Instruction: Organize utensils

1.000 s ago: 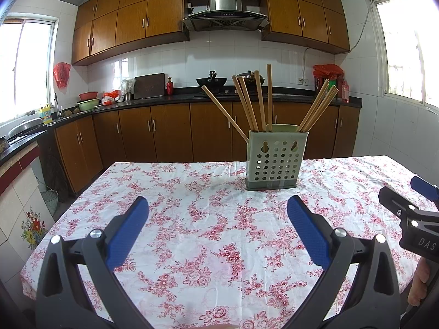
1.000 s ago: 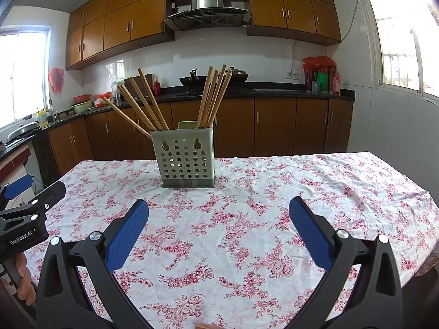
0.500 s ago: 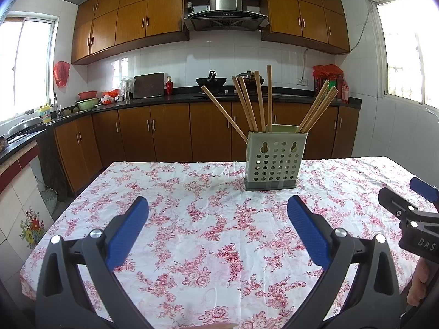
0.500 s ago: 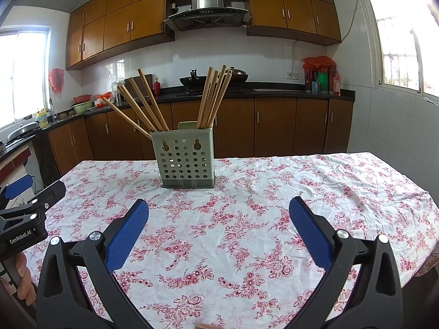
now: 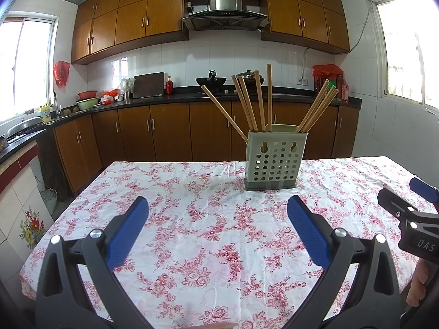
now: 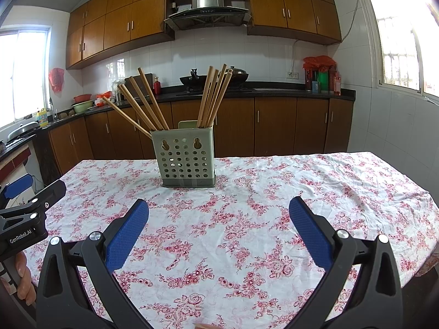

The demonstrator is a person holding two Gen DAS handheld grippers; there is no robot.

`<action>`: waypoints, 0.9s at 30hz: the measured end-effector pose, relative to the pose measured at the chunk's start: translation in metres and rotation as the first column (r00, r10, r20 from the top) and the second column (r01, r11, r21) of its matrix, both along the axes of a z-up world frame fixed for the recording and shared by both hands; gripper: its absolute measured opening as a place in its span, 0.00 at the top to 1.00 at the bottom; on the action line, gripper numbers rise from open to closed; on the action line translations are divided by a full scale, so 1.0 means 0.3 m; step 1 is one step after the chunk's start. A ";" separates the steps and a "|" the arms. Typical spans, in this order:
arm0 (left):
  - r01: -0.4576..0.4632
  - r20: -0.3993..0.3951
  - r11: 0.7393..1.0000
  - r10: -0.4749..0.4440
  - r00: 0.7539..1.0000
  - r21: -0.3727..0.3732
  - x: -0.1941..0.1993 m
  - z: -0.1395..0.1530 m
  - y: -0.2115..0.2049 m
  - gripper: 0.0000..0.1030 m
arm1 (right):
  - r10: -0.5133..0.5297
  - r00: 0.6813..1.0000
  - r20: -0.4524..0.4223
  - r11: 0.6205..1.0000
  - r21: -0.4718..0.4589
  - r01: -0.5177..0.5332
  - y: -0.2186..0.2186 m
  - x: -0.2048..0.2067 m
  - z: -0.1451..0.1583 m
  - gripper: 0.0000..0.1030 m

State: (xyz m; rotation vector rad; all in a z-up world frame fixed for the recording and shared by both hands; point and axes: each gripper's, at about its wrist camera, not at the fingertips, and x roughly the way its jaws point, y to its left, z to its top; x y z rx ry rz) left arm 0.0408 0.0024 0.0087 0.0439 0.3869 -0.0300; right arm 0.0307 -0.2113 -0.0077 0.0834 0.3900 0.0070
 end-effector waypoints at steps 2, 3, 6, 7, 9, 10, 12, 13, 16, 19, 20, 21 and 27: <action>-0.001 -0.001 1.000 0.001 1.000 0.001 0.001 -0.001 -0.002 0.04 | 0.000 1.000 0.000 1.000 0.000 0.000 0.001 0.000 0.000 0.02; 0.000 -0.002 1.000 0.000 1.000 0.000 0.003 -0.002 -0.002 0.04 | 0.000 1.000 0.000 1.000 0.000 0.000 0.000 0.000 0.000 0.02; 0.000 -0.002 1.000 0.000 1.000 0.000 0.003 -0.002 -0.002 0.04 | 0.000 1.000 0.000 1.000 0.000 0.000 0.000 0.000 0.000 0.02; 0.000 -0.002 1.000 0.000 1.000 0.000 0.003 -0.002 -0.002 0.04 | 0.000 1.000 0.000 1.000 0.000 0.000 0.000 0.000 0.000 0.02; 0.000 -0.002 1.000 0.000 1.000 0.001 0.004 -0.002 -0.005 0.04 | -0.001 1.000 -0.001 1.000 0.001 0.001 0.000 0.000 0.000 0.02; -0.001 -0.002 1.000 0.001 1.000 0.001 0.003 -0.001 -0.003 0.04 | 0.000 1.000 -0.001 1.000 0.001 0.000 -0.001 0.000 0.000 0.02; -0.001 -0.002 1.000 0.001 1.000 0.001 0.003 -0.001 -0.006 0.04 | 0.000 1.000 0.000 1.000 0.000 0.000 -0.001 0.000 0.000 0.02; -0.002 -0.002 1.000 0.002 1.000 0.000 0.003 -0.001 -0.003 0.04 | 0.000 1.000 0.000 1.000 0.000 0.000 -0.002 0.000 0.000 0.02; -0.003 -0.004 1.000 0.003 1.000 -0.002 0.002 -0.005 -0.006 0.04 | 0.000 1.000 0.000 1.000 0.000 0.000 -0.002 0.000 0.001 0.02; -0.003 -0.005 1.000 0.003 1.000 -0.002 0.002 -0.009 -0.008 0.04 | 0.000 1.000 0.000 1.000 0.001 0.000 -0.003 0.000 0.001 0.02; -0.003 -0.005 1.000 0.003 1.000 -0.002 0.003 -0.008 -0.006 0.04 | 0.000 1.000 -0.001 1.000 0.001 0.000 -0.003 0.000 0.000 0.02; -0.002 -0.005 1.000 0.002 1.000 -0.002 0.002 -0.008 -0.007 0.04 | 0.001 1.000 -0.001 1.000 0.000 -0.001 -0.004 0.000 0.000 0.02; -0.006 -0.004 1.000 0.006 1.000 -0.003 0.002 -0.012 -0.002 0.04 | 0.001 1.000 -0.001 1.000 0.002 -0.001 -0.004 0.001 0.000 0.02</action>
